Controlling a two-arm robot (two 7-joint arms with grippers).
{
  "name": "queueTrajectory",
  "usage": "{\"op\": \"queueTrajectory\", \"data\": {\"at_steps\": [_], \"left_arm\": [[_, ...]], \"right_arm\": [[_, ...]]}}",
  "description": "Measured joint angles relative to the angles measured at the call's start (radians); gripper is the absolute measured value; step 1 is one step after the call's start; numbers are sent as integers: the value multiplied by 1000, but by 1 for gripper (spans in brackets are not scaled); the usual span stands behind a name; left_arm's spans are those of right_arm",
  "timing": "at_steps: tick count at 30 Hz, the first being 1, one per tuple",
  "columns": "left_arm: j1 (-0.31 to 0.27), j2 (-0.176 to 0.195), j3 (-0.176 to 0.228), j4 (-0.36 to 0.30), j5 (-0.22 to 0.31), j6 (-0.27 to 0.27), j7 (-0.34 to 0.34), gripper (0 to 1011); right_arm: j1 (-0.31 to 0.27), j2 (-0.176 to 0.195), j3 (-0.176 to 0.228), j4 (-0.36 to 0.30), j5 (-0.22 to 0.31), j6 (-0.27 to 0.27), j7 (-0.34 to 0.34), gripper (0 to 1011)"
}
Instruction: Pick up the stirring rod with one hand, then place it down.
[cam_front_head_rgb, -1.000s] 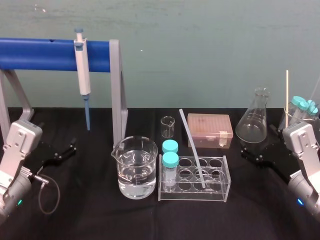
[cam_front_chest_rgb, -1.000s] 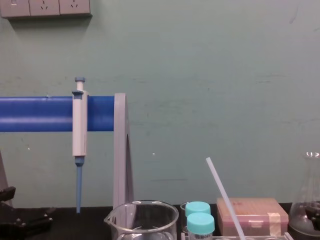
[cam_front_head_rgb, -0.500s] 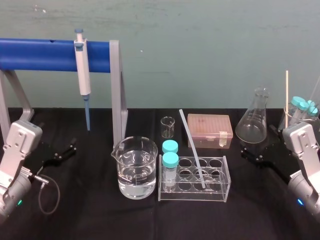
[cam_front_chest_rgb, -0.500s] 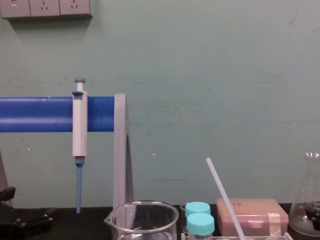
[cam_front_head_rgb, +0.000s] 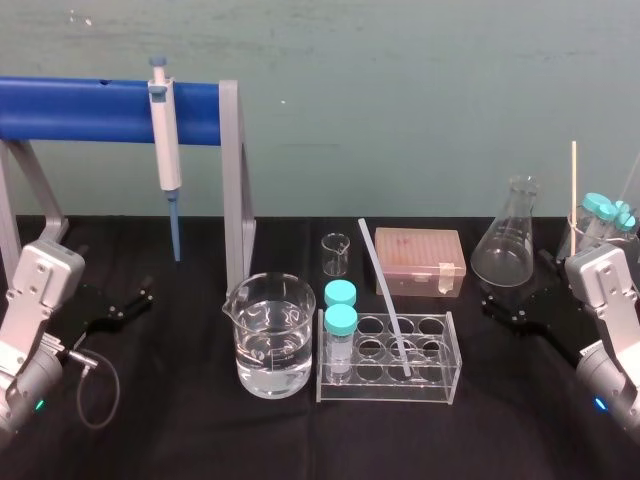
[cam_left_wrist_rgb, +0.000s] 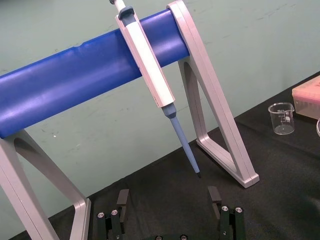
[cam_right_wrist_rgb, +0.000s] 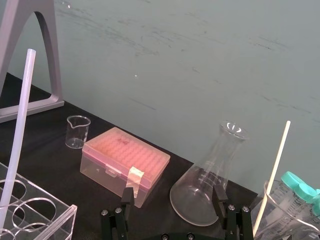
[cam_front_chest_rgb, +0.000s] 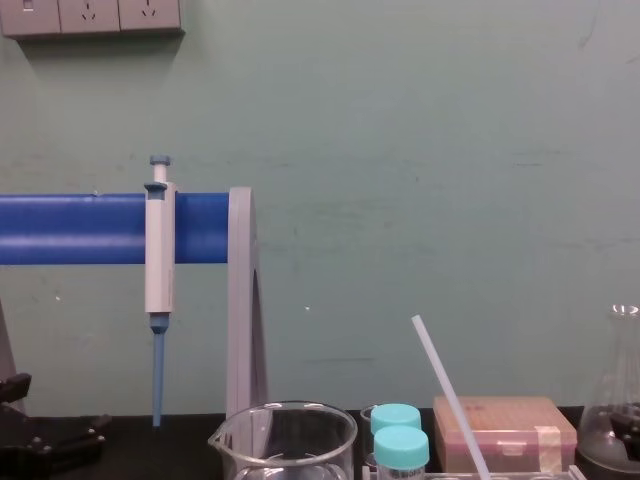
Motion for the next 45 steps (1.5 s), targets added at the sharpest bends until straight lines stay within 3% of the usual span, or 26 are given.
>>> {"op": "queueTrajectory", "data": {"at_steps": [8,16,17,23,29,33,38,45], "left_arm": [[0,0,0,0,0,0,0,1000],[0,0,0,0,0,0,0,1000],[0,0,0,0,0,0,0,1000],[0,0,0,0,0,0,0,1000],[0,0,0,0,0,0,0,1000],[0,0,0,0,0,0,0,1000],[0,0,0,0,0,0,0,1000],[0,0,0,0,0,0,0,1000]], "right_arm": [[8,-18,31,-8,35,1,36,1003],[51,-72,76,-46,174,32,162,1003],[70,-89,82,-61,218,50,214,1003],[117,-125,78,-75,290,102,316,1003],[170,-158,49,-59,305,174,379,1003],[222,-183,16,-21,304,293,396,1003],[278,-215,-21,36,282,367,408,1003],[310,-237,-45,79,255,415,411,1003]]}}
